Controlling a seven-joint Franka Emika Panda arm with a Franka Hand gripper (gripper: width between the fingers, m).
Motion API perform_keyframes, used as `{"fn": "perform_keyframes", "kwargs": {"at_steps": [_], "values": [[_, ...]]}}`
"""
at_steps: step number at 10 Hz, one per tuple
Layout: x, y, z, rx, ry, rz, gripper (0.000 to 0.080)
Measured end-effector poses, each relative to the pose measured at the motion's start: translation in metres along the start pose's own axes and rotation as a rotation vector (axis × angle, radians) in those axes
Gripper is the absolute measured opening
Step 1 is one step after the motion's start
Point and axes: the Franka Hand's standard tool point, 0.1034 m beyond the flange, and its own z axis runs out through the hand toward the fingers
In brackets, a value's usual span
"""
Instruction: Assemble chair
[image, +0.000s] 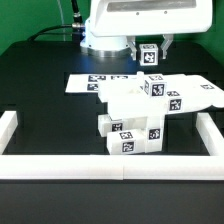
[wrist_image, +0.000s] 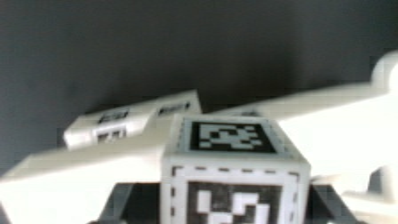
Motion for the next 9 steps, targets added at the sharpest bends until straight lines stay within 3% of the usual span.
{"fn": "perform_keyframes", "kwargs": {"at_steps": [9], "values": [[0.0032,0.0079,0.0076,-0.008,-0.008,-0.017,0.0289]]}}
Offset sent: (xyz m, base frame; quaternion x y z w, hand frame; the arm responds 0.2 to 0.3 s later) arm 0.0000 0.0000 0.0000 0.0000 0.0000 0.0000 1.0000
